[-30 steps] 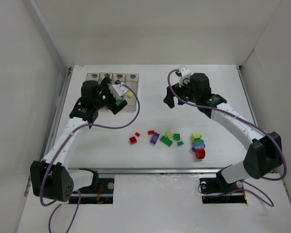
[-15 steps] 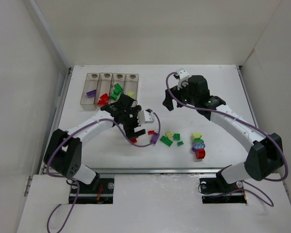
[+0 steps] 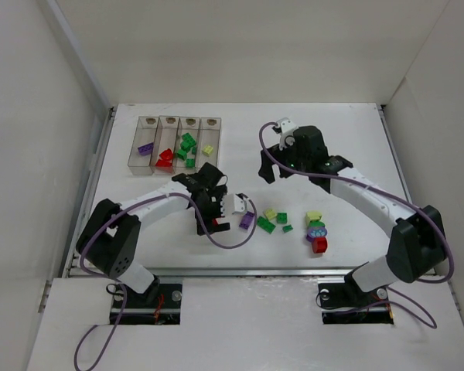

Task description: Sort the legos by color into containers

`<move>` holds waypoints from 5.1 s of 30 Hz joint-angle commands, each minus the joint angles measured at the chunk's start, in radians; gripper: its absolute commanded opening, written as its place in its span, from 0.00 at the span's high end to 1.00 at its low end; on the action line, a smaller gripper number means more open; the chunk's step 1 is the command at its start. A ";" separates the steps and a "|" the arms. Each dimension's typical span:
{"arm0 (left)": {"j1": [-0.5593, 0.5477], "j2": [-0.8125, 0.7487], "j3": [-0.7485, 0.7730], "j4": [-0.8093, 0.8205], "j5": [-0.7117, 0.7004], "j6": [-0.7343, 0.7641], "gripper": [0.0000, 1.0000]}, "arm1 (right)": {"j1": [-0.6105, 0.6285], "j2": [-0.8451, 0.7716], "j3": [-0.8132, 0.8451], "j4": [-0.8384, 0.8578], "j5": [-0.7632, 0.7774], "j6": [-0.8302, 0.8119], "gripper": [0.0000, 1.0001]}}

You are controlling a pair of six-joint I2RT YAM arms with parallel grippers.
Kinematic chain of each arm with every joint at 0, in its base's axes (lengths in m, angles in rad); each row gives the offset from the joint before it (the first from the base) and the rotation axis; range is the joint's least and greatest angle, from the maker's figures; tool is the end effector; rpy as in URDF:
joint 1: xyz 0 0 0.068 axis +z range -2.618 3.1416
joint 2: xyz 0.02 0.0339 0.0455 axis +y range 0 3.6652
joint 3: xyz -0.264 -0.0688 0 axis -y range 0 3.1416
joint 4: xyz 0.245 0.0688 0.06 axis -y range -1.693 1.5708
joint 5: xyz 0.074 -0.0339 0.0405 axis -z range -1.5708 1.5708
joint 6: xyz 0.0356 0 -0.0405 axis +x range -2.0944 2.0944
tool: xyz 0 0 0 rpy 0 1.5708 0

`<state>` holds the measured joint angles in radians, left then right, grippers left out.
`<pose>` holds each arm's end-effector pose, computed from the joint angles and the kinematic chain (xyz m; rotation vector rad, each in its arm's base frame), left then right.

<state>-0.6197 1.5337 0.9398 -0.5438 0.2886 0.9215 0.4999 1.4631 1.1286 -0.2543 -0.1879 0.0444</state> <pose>0.2320 -0.1780 0.1918 1.9118 1.8473 -0.2938 0.2894 0.1656 0.2917 -0.6021 2.1092 0.5137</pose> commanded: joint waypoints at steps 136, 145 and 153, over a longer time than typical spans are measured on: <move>0.314 0.283 0.694 -0.003 0.227 -0.487 1.00 | -0.136 -0.201 -0.047 -0.014 0.209 0.100 0.01; 0.523 0.259 0.587 0.249 -0.193 -0.639 1.00 | -0.136 -0.104 0.014 0.000 0.200 0.144 0.01; 0.577 0.353 0.550 0.340 -0.244 -0.684 0.98 | -0.118 -0.057 0.092 -0.019 0.209 0.153 0.01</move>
<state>-0.0639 1.8885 1.5063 -0.2638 0.0807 0.2779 0.3744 1.4075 1.1652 -0.3058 0.0185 0.1818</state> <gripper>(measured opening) 0.163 0.993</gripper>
